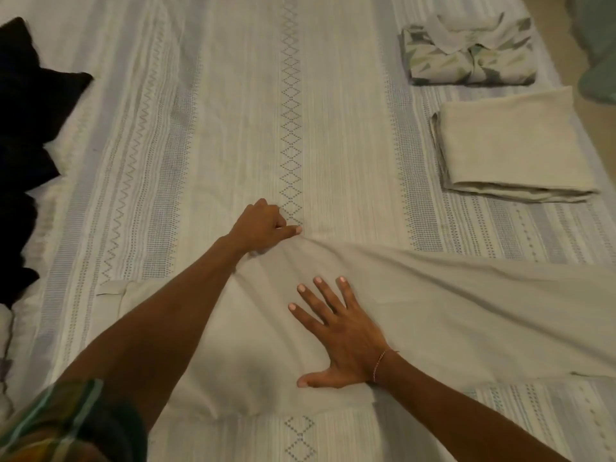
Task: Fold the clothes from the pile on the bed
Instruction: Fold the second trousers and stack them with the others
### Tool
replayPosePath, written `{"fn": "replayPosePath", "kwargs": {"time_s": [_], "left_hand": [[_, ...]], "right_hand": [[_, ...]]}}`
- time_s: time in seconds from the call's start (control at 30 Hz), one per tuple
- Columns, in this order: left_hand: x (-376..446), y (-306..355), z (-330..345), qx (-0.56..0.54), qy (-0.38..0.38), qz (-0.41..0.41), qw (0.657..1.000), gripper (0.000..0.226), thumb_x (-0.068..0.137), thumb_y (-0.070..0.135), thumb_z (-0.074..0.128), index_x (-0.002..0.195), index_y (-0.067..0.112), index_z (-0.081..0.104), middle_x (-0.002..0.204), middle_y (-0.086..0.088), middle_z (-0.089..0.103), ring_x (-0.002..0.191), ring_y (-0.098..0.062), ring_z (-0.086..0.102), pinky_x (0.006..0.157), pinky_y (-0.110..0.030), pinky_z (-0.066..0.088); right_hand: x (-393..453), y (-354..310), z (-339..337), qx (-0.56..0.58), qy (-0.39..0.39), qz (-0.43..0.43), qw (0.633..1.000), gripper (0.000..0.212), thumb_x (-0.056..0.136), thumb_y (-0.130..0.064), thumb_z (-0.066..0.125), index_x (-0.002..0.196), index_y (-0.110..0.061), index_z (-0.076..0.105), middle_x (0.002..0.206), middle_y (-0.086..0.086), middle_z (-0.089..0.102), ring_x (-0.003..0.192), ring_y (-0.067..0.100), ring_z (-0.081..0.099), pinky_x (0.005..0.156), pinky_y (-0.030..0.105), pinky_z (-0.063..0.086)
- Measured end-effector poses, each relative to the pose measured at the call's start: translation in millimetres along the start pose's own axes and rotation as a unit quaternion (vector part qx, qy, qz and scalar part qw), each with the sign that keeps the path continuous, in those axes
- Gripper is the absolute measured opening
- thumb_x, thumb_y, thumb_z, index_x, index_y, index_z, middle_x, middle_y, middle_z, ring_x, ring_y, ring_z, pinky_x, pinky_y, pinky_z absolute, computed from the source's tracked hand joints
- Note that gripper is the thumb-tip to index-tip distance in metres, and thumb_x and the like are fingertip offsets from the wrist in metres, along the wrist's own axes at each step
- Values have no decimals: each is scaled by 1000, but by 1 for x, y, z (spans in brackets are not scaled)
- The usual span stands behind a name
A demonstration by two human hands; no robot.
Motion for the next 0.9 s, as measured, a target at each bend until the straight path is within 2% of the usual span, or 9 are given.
{"fn": "replayPosePath", "kwargs": {"time_s": [0.13,0.27,0.33,0.4,0.5,0.6,0.7,0.83,0.9], "left_hand": [[-11,6,2,-8,83,-27,996,60,88,55,68,56,9,48,67,-10,53,66,-19,43,63,-36,32],[-38,26,4,146,207,-59,966,33,93,41,67,81,11,59,87,-9,57,83,-29,51,72,-42,41],[-57,52,10,166,269,-86,945,19,96,26,64,95,7,60,95,-13,60,86,-31,53,75,-43,44],[-75,87,29,153,304,-32,940,9,92,11,64,98,6,61,97,-15,62,87,-32,57,77,-44,45],[-96,141,84,106,257,61,959,29,92,9,54,119,2,61,120,-21,64,109,-37,62,95,-46,46],[-108,160,130,93,126,55,986,60,103,44,40,156,17,30,163,-14,26,151,-32,24,122,-52,21],[-107,157,138,130,92,30,987,74,99,64,32,161,30,10,169,-4,1,156,-28,-3,123,-58,6],[-104,167,138,136,83,14,987,80,95,62,39,161,25,13,169,-7,1,155,-31,-1,122,-61,8],[-99,186,144,124,78,13,989,84,94,59,40,161,16,15,169,-11,2,155,-31,2,122,-61,11]], "right_hand": [[-2,-5,5,-13,-13,-23,1000,113,80,-93,28,162,-17,9,169,10,-2,154,37,-9,120,66,1],[-3,-11,9,-26,-30,-67,997,90,97,-75,24,162,-15,7,169,7,6,156,31,-4,122,62,4],[-7,-7,4,-6,-17,-48,999,79,103,-66,24,162,-16,11,169,6,10,156,28,0,123,58,4],[-15,9,-1,21,5,15,1000,67,107,-54,23,161,-13,17,167,8,17,156,25,6,124,53,9],[-50,52,-6,38,41,135,989,59,109,-42,24,158,-9,26,164,9,27,155,22,12,124,49,17],[-99,106,-10,44,50,205,977,61,107,-47,26,159,-13,26,166,5,23,154,18,15,125,44,14],[-164,172,-15,25,49,269,962,62,106,-51,23,161,-25,15,168,-4,11,156,17,9,126,45,8],[-245,249,-29,30,76,401,912,62,106,-49,16,162,-22,8,169,0,3,156,18,-2,126,49,1],[-246,250,-37,40,80,369,925,62,106,-45,15,160,-14,22,167,7,14,155,24,10,125,52,9]]}}
Point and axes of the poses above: each hand's wrist, its own x-axis towards the middle knuckle, its own z-axis out of the palm, y = z × x, the point moved 6 cm from there along x, towards the middle knuckle
